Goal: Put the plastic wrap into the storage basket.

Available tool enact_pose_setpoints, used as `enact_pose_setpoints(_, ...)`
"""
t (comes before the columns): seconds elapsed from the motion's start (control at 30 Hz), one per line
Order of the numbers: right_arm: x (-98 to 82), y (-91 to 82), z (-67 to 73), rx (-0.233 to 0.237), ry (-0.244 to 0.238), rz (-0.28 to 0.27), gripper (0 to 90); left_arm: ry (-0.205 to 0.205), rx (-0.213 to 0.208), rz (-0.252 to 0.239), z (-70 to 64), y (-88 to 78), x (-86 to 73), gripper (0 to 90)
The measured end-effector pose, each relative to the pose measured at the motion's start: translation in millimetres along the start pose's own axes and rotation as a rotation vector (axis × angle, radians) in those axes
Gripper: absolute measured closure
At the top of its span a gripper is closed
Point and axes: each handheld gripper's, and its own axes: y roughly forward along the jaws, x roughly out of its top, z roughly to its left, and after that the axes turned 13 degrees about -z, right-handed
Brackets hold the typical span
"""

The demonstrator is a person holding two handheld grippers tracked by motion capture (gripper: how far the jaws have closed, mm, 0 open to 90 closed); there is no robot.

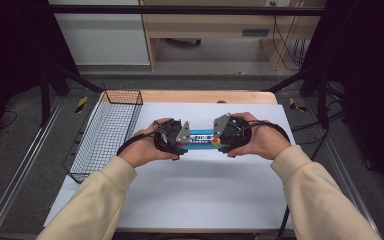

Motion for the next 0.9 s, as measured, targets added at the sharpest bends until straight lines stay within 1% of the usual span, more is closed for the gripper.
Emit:
enact_pose_setpoints(0.1,-0.3,0.6,0.2,0.002,0.000,-0.003,31.2,0.003,-0.002,0.012,-1.3,0.1,0.6,27.9)
enact_pose_setpoints(0.13,-0.5,0.7,0.7,0.006,0.009,-0.001,31.1,0.008,-0.005,0.022,-1.6,0.0,1.1,28.2)
enact_pose_setpoints(0.17,-0.5,1.2,0.8,0.007,0.004,-0.003,31.1,0.004,-0.008,0.027,-2.4,-0.2,1.3,28.4)
enact_pose_setpoints(0.2,-0.5,1.6,1.0,0.012,0.008,-0.005,31.1,-0.003,-0.008,0.030,-3.2,-0.7,1.5,28.5)
enact_pose_setpoints(0.27,-1.2,1.6,0.9,0.016,0.008,-0.008,31.0,0.000,0.003,0.011,-4.9,-2.5,0.9,28.6)
enact_pose_setpoints(0.33,-2.6,1.6,0.8,0.024,0.016,-0.021,30.8,0.003,0.006,0.010,-7.4,-4.4,1.6,28.8)
enact_pose_setpoints(0.37,-3.2,2.1,1.2,0.030,0.011,-0.025,30.8,0.004,0.008,0.021,-8.8,-5.3,2.2,28.9)
enact_pose_setpoints(0.4,-3.5,2.4,2.4,0.030,0.011,-0.023,30.8,0.001,0.007,0.017,-10.4,-5.4,1.6,28.9)
enact_pose_setpoints(0.47,-4.5,5.0,3.8,0.033,0.009,-0.030,30.6,0.007,0.024,0.022,-13.3,-6.2,1.3,29.0)
enact_pose_setpoints(0.53,-4.3,7.0,5.5,0.024,-0.006,-0.025,29.7,-0.001,0.028,0.024,-14.8,-6.9,0.9,29.0)
enact_pose_setpoints(0.57,-4.3,8.0,5.6,0.020,-0.006,-0.023,23.8,-0.009,0.027,0.027,-14.9,-6.8,0.3,29.1)
enact_pose_setpoints(0.6,-4.3,8.6,5.7,0.005,-0.002,-0.010,15.0,-0.011,0.031,0.031,-15.3,-7.2,-0.3,29.2)
enact_pose_setpoints(0.63,-5.1,9.1,5.4,-0.016,-0.012,-0.002,11.7,-0.013,0.036,0.040,-15.7,-7.5,-1.2,29.3)
enact_pose_setpoints(0.67,-6.4,7.4,4.9,-0.039,-0.031,-0.004,12.2,-0.019,0.034,0.033,-15.6,-7.0,-3.0,29.4)
enact_pose_setpoints(0.7,-7.9,5.3,5.0,-0.052,-0.033,-0.011,10.5,-0.021,0.042,0.037,-16.1,-6.8,-5.1,29.3)
enact_pose_setpoints(0.73,-11.7,1.8,4.0,-0.066,-0.034,-0.014,7.7,-0.026,0.041,0.044,-16.1,-6.9,-6.8,29.3)
enact_pose_setpoints(0.83,-26.0,-7.2,2.4,-0.083,-0.019,0.009,6.9,-0.034,0.046,0.049,-16.3,-6.2,-12.7,29.4)
enact_pose_setpoints(0.87,-32.0,-10.5,2.5,-0.100,-0.008,0.008,6.8,-0.040,0.049,0.047,-16.6,-6.0,-14.6,29.4)
enact_pose_setpoints(0.9,-38.6,-13.7,2.0,-0.108,0.001,0.011,6.6,-0.044,0.049,0.051,-16.6,-6.2,-15.6,29.4)
